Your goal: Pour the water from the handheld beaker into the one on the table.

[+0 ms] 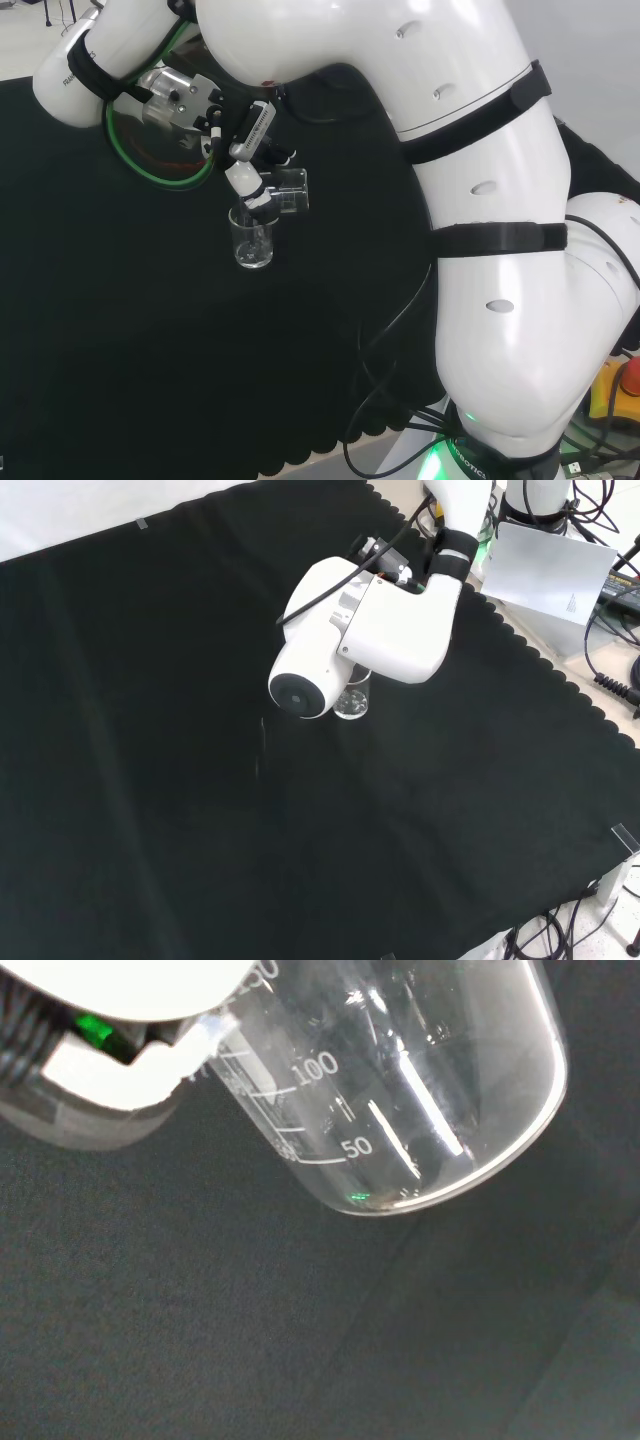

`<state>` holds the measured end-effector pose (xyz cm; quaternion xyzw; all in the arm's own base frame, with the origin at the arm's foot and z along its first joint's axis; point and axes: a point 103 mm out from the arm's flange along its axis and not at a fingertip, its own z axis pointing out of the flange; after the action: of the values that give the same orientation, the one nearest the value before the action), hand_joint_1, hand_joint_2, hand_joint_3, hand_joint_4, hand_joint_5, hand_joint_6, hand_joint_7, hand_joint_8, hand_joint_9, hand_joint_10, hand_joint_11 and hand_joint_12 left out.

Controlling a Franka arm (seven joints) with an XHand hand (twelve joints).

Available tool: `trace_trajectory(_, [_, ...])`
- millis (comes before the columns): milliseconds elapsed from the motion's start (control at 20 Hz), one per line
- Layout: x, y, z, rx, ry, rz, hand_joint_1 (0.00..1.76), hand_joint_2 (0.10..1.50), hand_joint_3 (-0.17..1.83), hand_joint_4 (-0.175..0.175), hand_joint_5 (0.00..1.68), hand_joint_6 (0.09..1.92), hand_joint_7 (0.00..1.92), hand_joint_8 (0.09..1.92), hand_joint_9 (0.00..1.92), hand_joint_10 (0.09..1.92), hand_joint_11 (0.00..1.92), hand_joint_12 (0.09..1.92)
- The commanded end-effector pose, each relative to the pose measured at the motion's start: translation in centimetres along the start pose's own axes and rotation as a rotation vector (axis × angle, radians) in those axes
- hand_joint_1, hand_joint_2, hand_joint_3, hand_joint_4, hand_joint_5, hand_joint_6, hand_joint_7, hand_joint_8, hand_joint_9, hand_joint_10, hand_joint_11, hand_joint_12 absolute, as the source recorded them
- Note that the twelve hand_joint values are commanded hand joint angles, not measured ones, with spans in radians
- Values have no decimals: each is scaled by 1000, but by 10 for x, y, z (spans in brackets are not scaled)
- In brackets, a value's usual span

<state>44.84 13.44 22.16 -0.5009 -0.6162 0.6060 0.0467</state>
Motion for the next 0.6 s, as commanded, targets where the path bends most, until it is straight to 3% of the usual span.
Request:
trace_trajectory(50, [2, -2, -4, 6, -12, 6, 1316, 505, 965, -175, 1217, 891, 1276, 867, 1543, 817, 1322, 921])
trace_trajectory(300, [0, -1, -2, 1, -35, 33, 1316, 505, 966, -175, 1217, 891, 1276, 867, 1544, 818, 1322, 921])
trace_trajectory(600, [-1, -1, -2, 7, -31, 29, 1316, 505, 965, -175, 1217, 891, 1276, 868, 1544, 818, 1322, 921])
